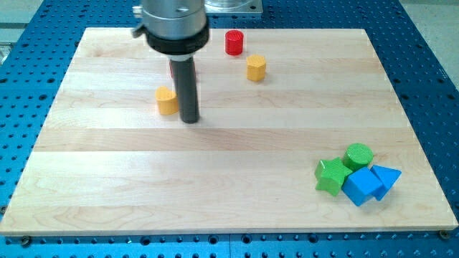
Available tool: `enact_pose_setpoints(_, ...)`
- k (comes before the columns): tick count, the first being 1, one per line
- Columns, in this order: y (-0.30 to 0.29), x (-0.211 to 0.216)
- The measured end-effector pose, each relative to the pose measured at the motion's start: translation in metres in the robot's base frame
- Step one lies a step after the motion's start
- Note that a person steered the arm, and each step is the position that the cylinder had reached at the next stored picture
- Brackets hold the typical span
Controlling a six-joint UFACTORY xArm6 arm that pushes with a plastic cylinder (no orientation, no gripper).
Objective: Move the heart bottom left side of the red star
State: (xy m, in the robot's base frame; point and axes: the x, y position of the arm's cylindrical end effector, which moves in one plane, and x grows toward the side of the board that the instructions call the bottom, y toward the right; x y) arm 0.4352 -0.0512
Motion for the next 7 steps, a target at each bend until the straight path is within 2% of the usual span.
enact_pose_setpoints(1, 0.005, -0.013)
enact_pose_setpoints(3, -0.041, -0.024)
enact_pose_setpoints(4, -0.018, -0.022)
enact_pose_setpoints(6, 0.24, -0.014)
enact_pose_setpoints(7, 0.328, 0.031)
